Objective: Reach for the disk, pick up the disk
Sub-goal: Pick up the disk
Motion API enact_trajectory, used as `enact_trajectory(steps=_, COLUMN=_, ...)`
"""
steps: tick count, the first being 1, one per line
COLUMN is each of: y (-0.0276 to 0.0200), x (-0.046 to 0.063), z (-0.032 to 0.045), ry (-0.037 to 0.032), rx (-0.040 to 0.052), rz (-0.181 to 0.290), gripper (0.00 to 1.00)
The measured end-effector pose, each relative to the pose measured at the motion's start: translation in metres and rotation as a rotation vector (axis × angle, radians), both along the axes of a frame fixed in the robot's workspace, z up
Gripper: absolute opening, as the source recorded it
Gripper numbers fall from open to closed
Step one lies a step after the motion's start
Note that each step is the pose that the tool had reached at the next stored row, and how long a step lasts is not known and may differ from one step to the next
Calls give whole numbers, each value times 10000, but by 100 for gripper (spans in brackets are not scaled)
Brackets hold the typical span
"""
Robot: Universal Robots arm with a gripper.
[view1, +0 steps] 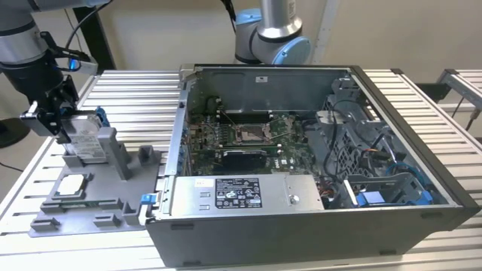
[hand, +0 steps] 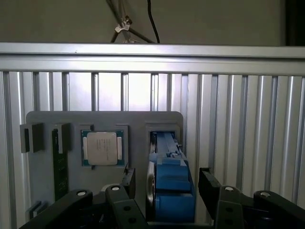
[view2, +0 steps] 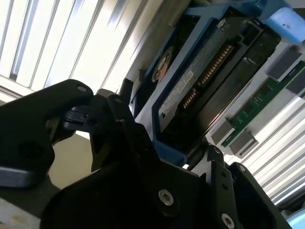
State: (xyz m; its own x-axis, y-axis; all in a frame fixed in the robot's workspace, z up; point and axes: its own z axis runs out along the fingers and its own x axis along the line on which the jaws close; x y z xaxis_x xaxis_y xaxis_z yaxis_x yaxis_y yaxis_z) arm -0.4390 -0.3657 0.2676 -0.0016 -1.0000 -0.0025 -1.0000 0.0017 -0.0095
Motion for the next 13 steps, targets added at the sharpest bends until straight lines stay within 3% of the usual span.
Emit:
enact_trajectory(steps=2, y=0, x=0, z=0, ry=-1, rx=0, rz=0, gripper=100)
enact_trajectory(steps=3, y=0, x=0, z=0, ry=-1, rx=0, rz=0, gripper=0)
enact_trajectory(steps=13, y=0, x=0, z=0, ry=-5, rx=0, rz=0, gripper=0)
